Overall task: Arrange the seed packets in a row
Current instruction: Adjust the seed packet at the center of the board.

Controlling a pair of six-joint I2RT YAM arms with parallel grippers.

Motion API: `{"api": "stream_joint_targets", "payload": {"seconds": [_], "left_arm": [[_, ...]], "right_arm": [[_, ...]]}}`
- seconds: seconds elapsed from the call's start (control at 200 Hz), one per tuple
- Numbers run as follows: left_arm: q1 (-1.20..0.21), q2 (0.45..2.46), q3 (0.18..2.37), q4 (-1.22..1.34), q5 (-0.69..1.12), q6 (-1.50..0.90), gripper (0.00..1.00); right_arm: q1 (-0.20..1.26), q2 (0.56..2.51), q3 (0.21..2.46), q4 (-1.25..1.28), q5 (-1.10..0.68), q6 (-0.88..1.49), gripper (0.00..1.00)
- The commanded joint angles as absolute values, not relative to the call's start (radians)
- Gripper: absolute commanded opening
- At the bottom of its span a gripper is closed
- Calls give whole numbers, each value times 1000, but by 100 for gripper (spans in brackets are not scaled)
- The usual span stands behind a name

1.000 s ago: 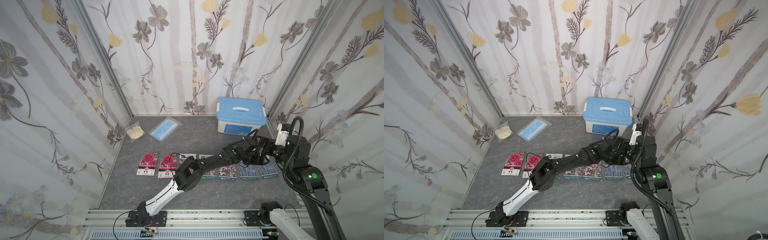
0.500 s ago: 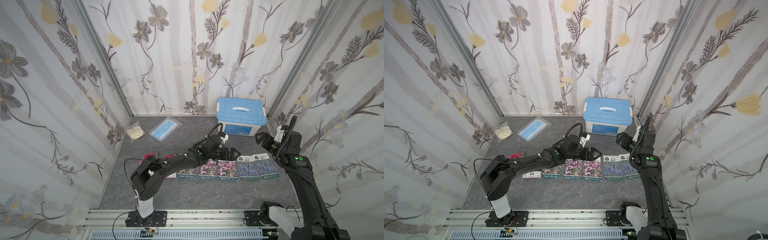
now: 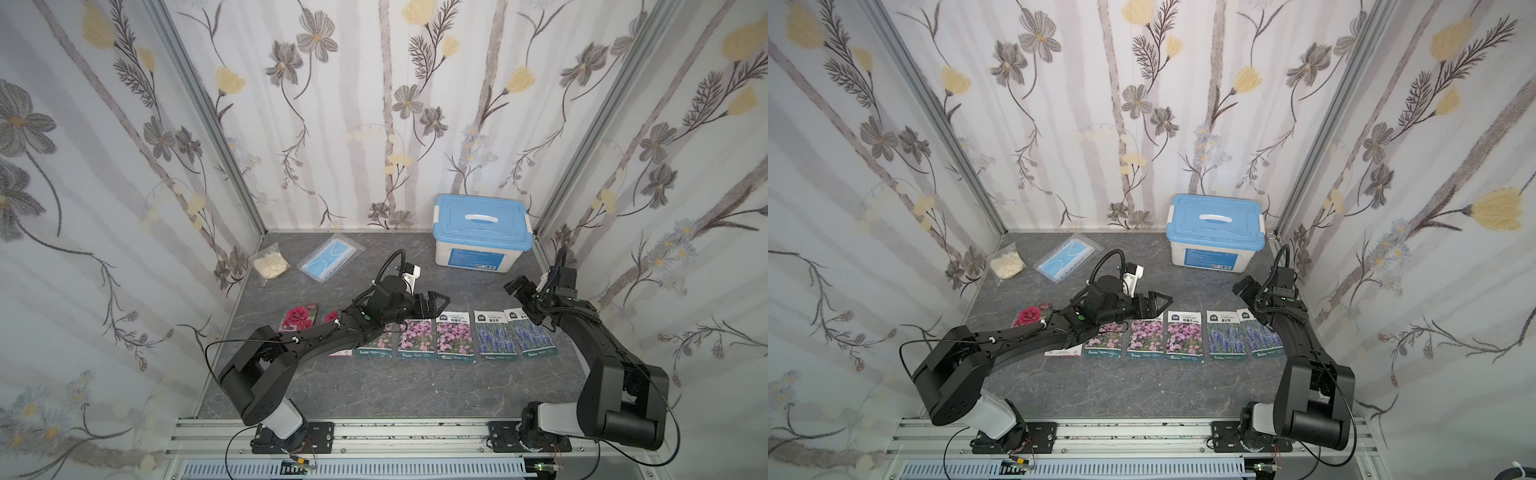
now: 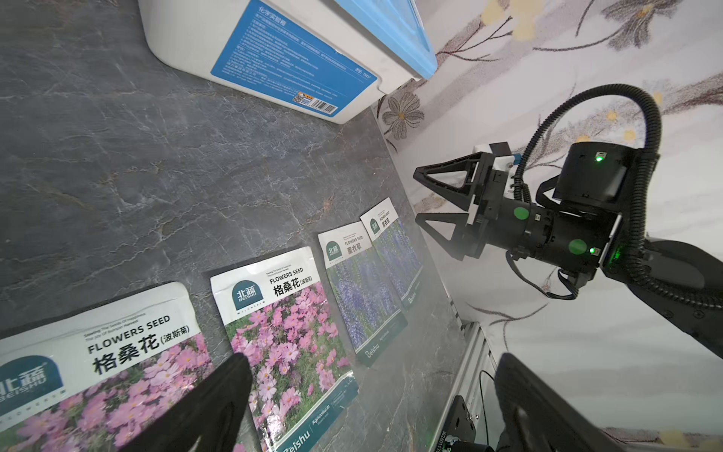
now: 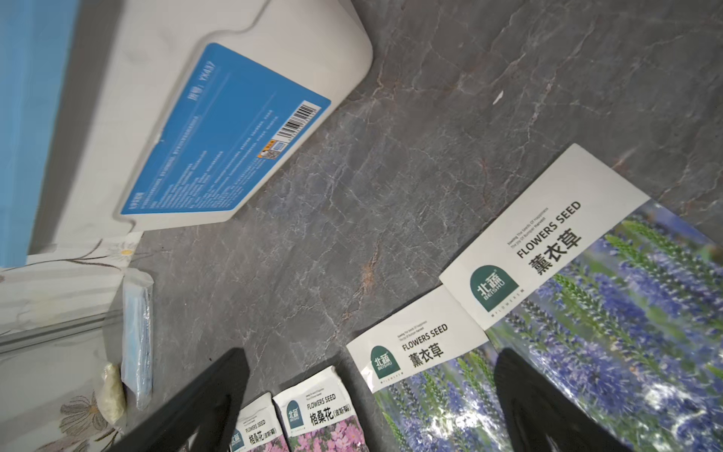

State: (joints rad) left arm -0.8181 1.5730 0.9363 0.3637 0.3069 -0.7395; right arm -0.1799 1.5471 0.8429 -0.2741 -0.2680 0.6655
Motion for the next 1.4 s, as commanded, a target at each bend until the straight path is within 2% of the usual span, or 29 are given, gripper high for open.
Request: {"api": "stream_joint_targets", "payload": {"seconds": [0.0, 0.704, 1.399], "left_arm": [[-814, 1582, 930, 422, 312, -731, 100], [-807, 1641, 931, 473, 350, -762, 100], [-801, 1655, 931, 477, 361, -765, 100]], "right_arm": [[-182, 1590, 836, -189, -283, 704, 100], [-167, 1761, 843, -108, -306, 721, 100], [-170, 1811, 899, -113, -259, 727, 100]]}}
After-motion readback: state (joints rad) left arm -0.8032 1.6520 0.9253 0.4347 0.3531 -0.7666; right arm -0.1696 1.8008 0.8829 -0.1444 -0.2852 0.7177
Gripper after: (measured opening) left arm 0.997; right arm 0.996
